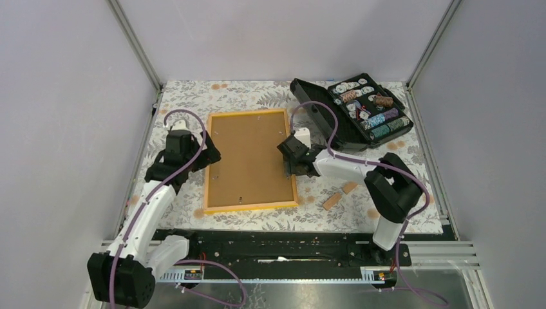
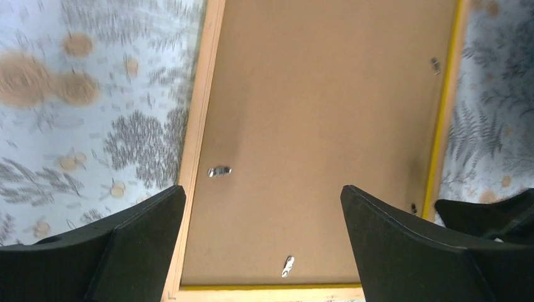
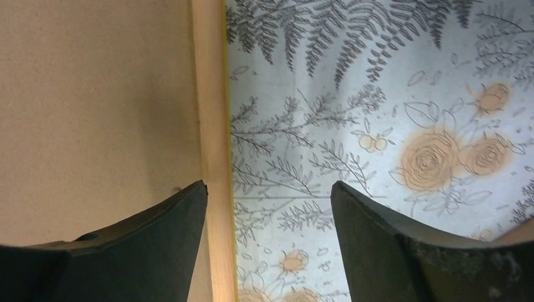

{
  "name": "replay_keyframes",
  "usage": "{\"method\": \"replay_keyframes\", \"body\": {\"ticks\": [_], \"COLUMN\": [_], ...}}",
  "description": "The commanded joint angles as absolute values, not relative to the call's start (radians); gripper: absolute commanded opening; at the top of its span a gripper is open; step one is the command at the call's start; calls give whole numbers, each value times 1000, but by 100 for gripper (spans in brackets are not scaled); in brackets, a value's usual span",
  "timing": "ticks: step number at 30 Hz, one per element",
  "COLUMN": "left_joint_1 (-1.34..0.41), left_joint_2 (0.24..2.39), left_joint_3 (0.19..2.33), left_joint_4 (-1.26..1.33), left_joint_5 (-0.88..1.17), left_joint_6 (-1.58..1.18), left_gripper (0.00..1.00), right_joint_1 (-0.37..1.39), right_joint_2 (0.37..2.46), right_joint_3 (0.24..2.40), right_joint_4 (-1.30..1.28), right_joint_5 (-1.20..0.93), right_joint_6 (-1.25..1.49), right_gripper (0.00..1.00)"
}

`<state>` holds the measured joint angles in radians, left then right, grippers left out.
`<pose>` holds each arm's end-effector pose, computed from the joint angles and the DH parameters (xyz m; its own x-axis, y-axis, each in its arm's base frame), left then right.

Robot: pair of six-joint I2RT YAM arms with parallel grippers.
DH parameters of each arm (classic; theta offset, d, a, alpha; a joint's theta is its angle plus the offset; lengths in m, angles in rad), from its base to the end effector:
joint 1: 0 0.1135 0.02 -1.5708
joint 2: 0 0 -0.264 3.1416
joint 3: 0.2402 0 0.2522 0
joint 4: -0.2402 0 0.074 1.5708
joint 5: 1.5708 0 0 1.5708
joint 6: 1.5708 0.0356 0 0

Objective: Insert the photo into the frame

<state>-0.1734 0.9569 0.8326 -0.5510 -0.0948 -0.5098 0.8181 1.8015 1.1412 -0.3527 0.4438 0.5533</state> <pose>0.2014 -0.0319 0.2900 -0.5858 -0.3906 -0.7102 -0.2141 0.9197 -0.3292 0.2619 0.2573 0.1776 -0.7582 -0.1152 -0.6418 -0.1238 0.9918 -0.0318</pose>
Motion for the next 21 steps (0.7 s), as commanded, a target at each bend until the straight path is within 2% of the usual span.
{"method": "replay_keyframes", "body": {"ticks": [1, 7, 21], "left_joint_1": [-103, 20, 29], "left_joint_2": [980, 1076, 1199], "left_joint_3": [724, 714, 770], "left_joint_4": [-484, -457, -443], "left_joint_5": [61, 205, 103], "left_joint_6": [-605, -581, -496], "left_gripper": [99, 99, 99], "right_joint_1": [840, 870, 884], "right_joint_2": [1684, 1638, 1761], "right_joint_3": [1063, 917, 887], "right_joint_4": [-298, -83, 99], "right_joint_5": [462, 459, 433], "right_joint_6": [565, 632, 611], "right_gripper": [80, 87, 86]}}
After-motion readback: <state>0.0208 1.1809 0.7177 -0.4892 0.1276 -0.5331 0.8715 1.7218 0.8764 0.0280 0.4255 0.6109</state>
